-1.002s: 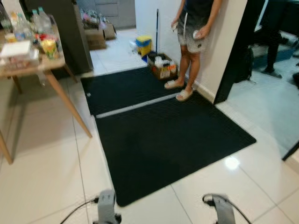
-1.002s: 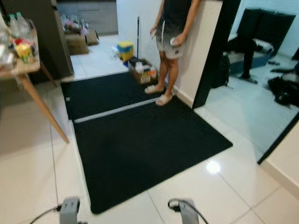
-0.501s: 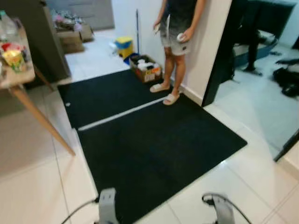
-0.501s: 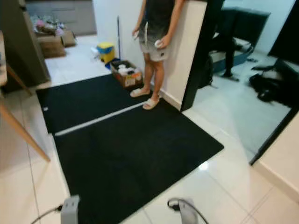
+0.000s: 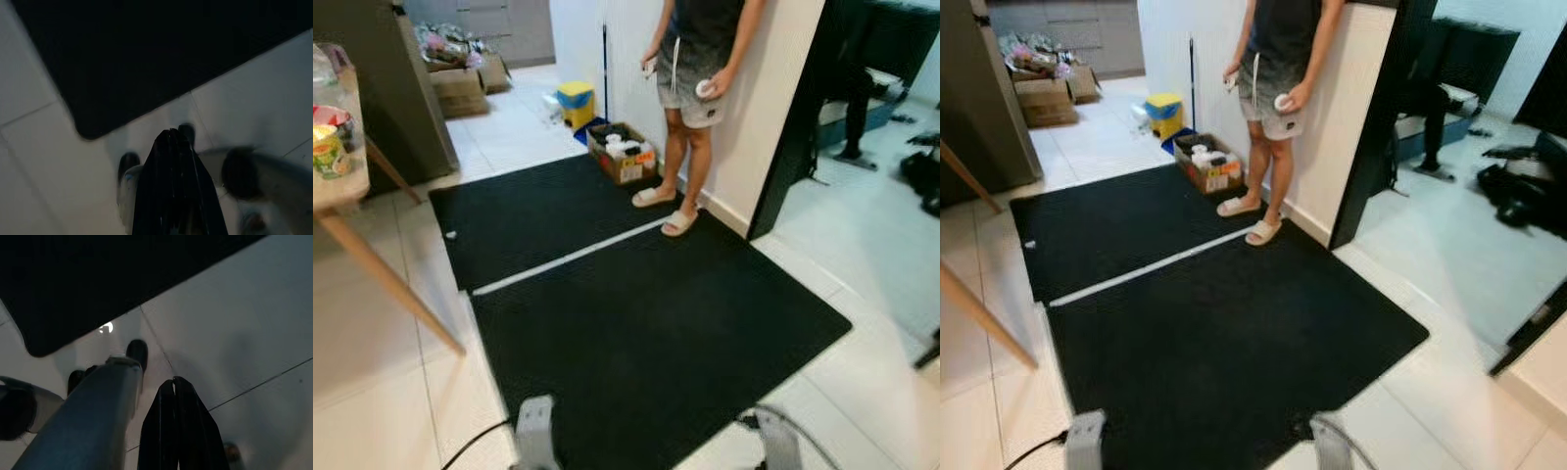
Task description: Restocking fridge
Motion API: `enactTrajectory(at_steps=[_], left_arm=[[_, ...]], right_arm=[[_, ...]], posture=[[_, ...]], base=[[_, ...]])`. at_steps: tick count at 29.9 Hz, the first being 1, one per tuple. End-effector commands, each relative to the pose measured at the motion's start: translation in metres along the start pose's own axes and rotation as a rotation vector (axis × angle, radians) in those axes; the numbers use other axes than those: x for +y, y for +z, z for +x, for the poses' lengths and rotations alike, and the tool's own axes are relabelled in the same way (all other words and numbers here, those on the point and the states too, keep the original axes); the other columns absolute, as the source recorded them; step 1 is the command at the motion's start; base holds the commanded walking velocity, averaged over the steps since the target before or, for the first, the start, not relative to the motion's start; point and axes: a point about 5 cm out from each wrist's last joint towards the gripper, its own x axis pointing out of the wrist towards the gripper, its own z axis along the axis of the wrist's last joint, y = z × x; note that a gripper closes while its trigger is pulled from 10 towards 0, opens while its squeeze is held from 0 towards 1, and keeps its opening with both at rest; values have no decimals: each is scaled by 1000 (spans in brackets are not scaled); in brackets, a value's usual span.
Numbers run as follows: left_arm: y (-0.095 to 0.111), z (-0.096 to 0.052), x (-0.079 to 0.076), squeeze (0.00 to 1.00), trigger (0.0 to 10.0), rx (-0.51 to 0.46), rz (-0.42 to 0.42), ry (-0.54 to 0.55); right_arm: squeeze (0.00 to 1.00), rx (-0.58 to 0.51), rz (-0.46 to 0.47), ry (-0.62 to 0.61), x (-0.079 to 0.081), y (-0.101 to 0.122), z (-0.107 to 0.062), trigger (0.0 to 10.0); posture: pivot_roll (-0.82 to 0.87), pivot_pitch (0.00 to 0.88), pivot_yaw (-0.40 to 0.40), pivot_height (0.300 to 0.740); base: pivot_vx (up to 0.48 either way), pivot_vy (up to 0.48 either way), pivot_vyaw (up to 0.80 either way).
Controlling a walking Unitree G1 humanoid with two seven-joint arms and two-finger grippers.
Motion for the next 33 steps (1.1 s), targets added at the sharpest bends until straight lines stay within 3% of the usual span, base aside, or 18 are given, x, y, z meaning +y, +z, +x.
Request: enactTrajectory(at_steps=[1,33], left_arm=[[-9,-1,0,0,10000,26,-6,2],[-9,-1,-1,0,10000,25,-17,-3]], right_arm=[[0,9,-10,3,2,-2,0,10000],[0,10,-32,7,2,-3,0,10000]], posture=[[13,6,-30,740],[10,6,-30,740]], base=[[405,0,0],[404,0,0]])
